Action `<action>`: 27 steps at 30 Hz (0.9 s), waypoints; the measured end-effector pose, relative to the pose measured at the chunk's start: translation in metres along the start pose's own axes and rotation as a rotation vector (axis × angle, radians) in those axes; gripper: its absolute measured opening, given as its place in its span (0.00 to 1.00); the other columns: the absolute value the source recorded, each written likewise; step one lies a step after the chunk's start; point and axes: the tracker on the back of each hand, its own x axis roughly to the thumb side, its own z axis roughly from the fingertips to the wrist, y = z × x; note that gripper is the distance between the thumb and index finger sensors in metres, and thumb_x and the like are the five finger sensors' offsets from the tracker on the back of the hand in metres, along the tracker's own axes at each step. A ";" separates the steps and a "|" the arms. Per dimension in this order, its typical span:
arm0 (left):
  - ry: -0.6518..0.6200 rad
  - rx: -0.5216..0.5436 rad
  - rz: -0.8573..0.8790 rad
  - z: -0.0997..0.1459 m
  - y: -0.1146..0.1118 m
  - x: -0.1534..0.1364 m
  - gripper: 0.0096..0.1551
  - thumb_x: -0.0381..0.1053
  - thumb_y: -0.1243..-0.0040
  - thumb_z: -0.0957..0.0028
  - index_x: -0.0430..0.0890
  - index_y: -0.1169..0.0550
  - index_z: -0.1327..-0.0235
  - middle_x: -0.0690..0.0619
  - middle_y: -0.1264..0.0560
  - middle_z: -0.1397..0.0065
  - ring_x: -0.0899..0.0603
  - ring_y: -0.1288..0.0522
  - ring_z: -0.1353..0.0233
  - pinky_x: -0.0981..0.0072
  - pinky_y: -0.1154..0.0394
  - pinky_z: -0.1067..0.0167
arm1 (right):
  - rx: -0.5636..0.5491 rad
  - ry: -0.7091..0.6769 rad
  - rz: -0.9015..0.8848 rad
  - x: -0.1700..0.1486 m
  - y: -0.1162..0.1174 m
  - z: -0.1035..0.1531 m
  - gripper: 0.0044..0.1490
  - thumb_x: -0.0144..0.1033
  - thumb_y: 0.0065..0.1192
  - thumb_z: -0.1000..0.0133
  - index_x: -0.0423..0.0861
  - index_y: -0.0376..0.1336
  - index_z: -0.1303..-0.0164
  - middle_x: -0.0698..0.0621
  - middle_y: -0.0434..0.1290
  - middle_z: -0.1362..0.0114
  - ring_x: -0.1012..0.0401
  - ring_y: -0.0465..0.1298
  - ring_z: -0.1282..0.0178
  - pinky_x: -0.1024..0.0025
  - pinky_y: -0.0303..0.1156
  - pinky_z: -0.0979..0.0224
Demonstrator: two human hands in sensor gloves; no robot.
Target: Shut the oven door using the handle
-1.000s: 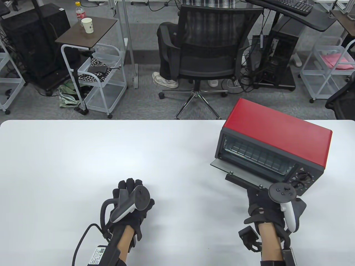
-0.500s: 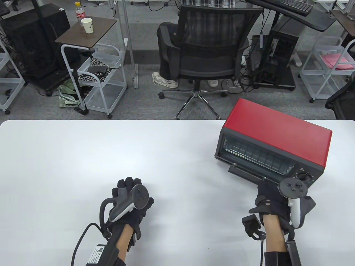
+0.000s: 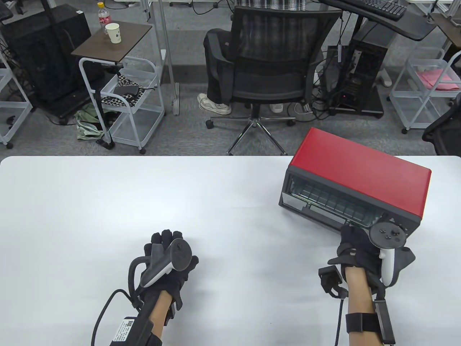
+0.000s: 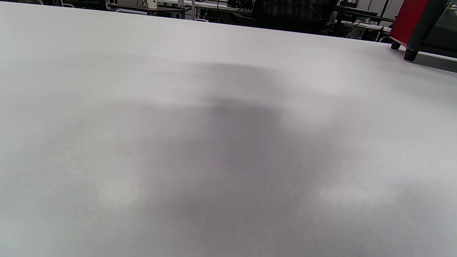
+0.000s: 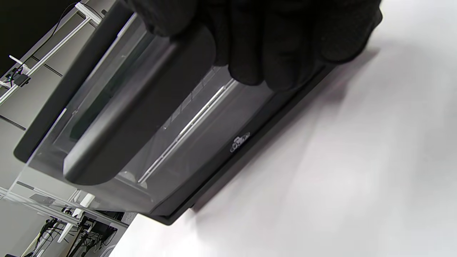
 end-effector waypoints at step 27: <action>0.016 0.003 0.028 -0.003 0.002 -0.008 0.50 0.68 0.56 0.40 0.43 0.56 0.17 0.32 0.58 0.15 0.25 0.59 0.19 0.36 0.59 0.31 | -0.098 0.011 -0.053 0.013 -0.002 -0.029 0.34 0.48 0.48 0.41 0.46 0.55 0.26 0.43 0.70 0.23 0.50 0.74 0.31 0.52 0.70 0.29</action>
